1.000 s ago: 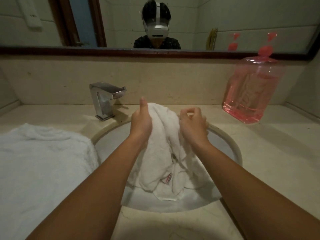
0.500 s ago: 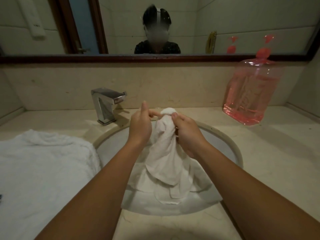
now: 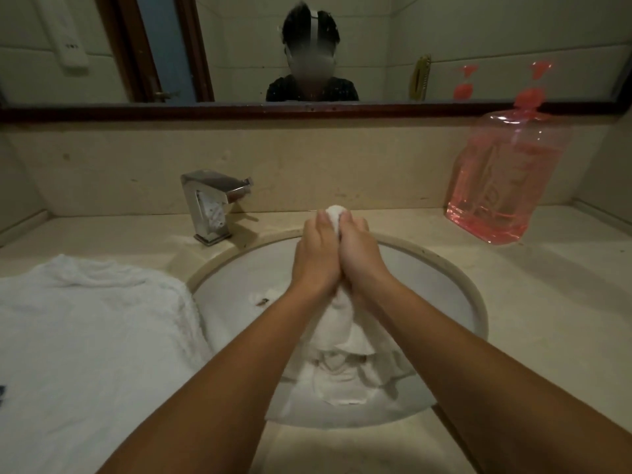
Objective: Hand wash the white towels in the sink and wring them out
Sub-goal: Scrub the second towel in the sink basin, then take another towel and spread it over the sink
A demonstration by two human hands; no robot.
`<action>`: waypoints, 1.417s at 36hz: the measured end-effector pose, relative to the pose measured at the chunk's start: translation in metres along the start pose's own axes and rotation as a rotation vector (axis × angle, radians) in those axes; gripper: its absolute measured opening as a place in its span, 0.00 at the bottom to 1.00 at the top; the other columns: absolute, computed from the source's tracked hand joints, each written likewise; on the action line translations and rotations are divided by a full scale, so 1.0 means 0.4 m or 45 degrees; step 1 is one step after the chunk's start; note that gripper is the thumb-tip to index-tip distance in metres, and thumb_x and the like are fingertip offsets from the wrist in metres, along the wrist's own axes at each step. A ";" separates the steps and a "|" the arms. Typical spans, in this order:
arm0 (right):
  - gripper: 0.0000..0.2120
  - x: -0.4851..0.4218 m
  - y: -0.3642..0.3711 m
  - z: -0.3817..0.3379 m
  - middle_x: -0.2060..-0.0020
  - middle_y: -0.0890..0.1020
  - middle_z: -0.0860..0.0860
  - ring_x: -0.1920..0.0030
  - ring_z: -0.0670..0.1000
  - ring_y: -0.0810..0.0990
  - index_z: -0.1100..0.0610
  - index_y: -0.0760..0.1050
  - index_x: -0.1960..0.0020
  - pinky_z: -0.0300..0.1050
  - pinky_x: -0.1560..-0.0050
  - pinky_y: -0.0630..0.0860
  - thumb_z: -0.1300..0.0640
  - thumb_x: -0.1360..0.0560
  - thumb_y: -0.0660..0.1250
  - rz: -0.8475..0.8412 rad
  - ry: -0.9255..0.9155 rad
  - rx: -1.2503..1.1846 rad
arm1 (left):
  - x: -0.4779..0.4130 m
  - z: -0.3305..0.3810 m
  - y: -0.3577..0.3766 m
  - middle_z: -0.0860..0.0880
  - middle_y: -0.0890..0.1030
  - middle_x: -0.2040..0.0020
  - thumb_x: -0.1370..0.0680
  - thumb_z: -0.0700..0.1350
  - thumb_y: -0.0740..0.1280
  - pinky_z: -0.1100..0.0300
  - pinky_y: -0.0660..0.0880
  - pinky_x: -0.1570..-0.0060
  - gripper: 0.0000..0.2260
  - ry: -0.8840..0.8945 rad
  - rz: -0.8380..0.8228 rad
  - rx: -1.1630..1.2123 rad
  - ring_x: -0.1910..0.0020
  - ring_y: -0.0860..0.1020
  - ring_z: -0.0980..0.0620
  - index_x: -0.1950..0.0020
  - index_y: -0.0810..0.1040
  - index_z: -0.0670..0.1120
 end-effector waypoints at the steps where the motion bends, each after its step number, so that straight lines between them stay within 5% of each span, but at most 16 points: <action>1: 0.20 0.008 0.020 0.015 0.44 0.82 0.54 0.44 0.54 0.82 0.58 0.73 0.30 0.50 0.39 0.77 0.46 0.11 0.54 -0.030 0.031 -0.066 | -0.009 -0.007 -0.005 0.43 0.77 0.28 0.11 0.57 0.49 0.55 0.70 0.32 0.24 -0.015 0.012 -0.023 0.28 0.75 0.43 0.25 0.73 0.46; 4: 0.19 0.026 0.051 0.051 0.43 0.85 0.57 0.42 0.57 0.85 0.56 0.76 0.33 0.59 0.33 0.80 0.45 0.12 0.55 -0.082 0.126 -0.216 | -0.031 -0.009 -0.034 0.45 0.73 0.23 0.10 0.52 0.51 0.62 0.65 0.35 0.21 -0.006 0.051 -0.012 0.24 0.71 0.47 0.20 0.69 0.45; 10: 0.19 -0.010 -0.027 0.038 0.43 0.85 0.61 0.44 0.58 0.86 0.60 0.78 0.35 0.54 0.42 0.83 0.48 0.12 0.57 0.053 0.172 -0.293 | 0.028 0.058 0.022 0.56 0.78 0.43 0.10 0.49 0.51 0.77 0.67 0.53 0.18 0.270 -0.095 0.001 0.45 0.76 0.59 0.31 0.78 0.46; 13: 0.16 0.021 0.011 0.042 0.43 0.85 0.57 0.42 0.55 0.85 0.56 0.79 0.38 0.56 0.35 0.80 0.47 0.12 0.57 -0.054 0.128 -0.270 | -0.019 0.021 0.005 0.52 0.82 0.46 0.11 0.48 0.56 0.67 0.74 0.48 0.13 0.170 -0.077 -0.007 0.46 0.81 0.54 0.39 0.78 0.45; 16: 0.15 0.020 0.026 0.050 0.52 0.82 0.52 0.48 0.50 0.82 0.53 0.76 0.48 0.47 0.39 0.77 0.50 0.10 0.54 -0.092 0.124 -0.264 | -0.025 0.004 0.009 0.52 0.84 0.45 0.12 0.49 0.57 0.64 0.74 0.49 0.13 0.153 -0.123 -0.028 0.45 0.82 0.54 0.39 0.80 0.47; 18: 0.15 0.005 -0.001 0.053 0.49 0.84 0.54 0.47 0.51 0.84 0.55 0.77 0.43 0.47 0.44 0.79 0.49 0.11 0.55 -0.039 0.153 -0.224 | -0.001 0.018 0.014 0.56 0.79 0.35 0.10 0.50 0.53 0.67 0.69 0.44 0.17 0.194 -0.160 -0.068 0.36 0.77 0.57 0.30 0.78 0.47; 22: 0.19 0.000 -0.020 0.060 0.38 0.84 0.58 0.40 0.58 0.84 0.57 0.74 0.29 0.58 0.34 0.80 0.47 0.11 0.55 -0.118 0.249 -0.121 | 0.018 0.026 0.013 0.52 0.75 0.33 0.10 0.51 0.49 0.72 0.61 0.44 0.22 0.160 -0.156 -0.067 0.29 0.71 0.54 0.23 0.74 0.42; 27: 0.16 -0.015 -0.069 0.085 0.51 0.84 0.56 0.53 0.55 0.81 0.56 0.81 0.46 0.48 0.54 0.76 0.52 0.19 0.56 -0.091 0.204 0.392 | 0.002 -0.034 -0.027 0.40 0.81 0.33 0.11 0.58 0.47 0.48 0.72 0.31 0.29 0.015 -0.123 -0.287 0.32 0.77 0.39 0.32 0.80 0.41; 30: 0.22 -0.076 -0.112 0.121 0.43 0.81 0.54 0.42 0.59 0.80 0.50 0.78 0.43 0.56 0.41 0.79 0.50 0.32 0.54 0.018 0.123 0.600 | 0.025 -0.032 -0.043 0.44 0.83 0.45 0.11 0.57 0.49 0.51 0.73 0.43 0.25 0.102 -0.196 -0.525 0.41 0.80 0.41 0.48 0.81 0.46; 32: 0.24 -0.061 -0.102 0.092 0.36 0.79 0.54 0.35 0.60 0.77 0.48 0.76 0.36 0.62 0.33 0.77 0.47 0.29 0.55 0.024 0.051 0.635 | 0.047 -0.027 -0.068 0.48 0.80 0.53 0.11 0.57 0.50 0.52 0.71 0.50 0.23 0.129 -0.204 -0.643 0.47 0.79 0.43 0.57 0.75 0.49; 34: 0.18 0.017 -0.069 0.007 0.33 0.78 0.55 0.31 0.61 0.75 0.47 0.76 0.35 0.63 0.29 0.73 0.45 0.21 0.58 0.014 -0.066 0.689 | 0.073 -0.017 -0.106 0.49 0.79 0.53 0.12 0.59 0.50 0.52 0.70 0.51 0.23 0.137 -0.197 -0.741 0.49 0.79 0.45 0.56 0.76 0.49; 39: 0.15 0.099 0.055 -0.051 0.33 0.78 0.54 0.32 0.57 0.76 0.51 0.77 0.32 0.53 0.32 0.73 0.50 0.17 0.64 -0.187 -0.311 0.817 | 0.131 0.003 -0.251 0.47 0.84 0.47 0.13 0.62 0.54 0.49 0.78 0.43 0.26 0.127 -0.194 -0.903 0.48 0.81 0.45 0.42 0.84 0.45; 43: 0.15 0.178 0.210 -0.043 0.37 0.80 0.50 0.44 0.50 0.77 0.52 0.77 0.30 0.43 0.49 0.72 0.50 0.15 0.65 -0.534 -0.417 0.955 | 0.138 -0.006 -0.403 0.47 0.83 0.53 0.13 0.61 0.57 0.50 0.78 0.50 0.23 0.175 -0.107 -1.019 0.53 0.81 0.46 0.49 0.84 0.47; 51: 0.21 0.227 0.543 -0.080 0.33 0.81 0.51 0.37 0.52 0.80 0.52 0.73 0.25 0.47 0.44 0.75 0.47 0.16 0.65 -0.889 -0.548 1.007 | 0.073 -0.102 -0.663 0.51 0.80 0.60 0.13 0.58 0.57 0.53 0.69 0.59 0.21 0.169 0.130 -1.104 0.59 0.78 0.51 0.60 0.78 0.51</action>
Point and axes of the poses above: each hand's wrist, its own x-axis away from the middle knuckle, its own y-axis out of the palm, z = x × y, the point moved 10 cm from there along -x, towards the middle knuckle
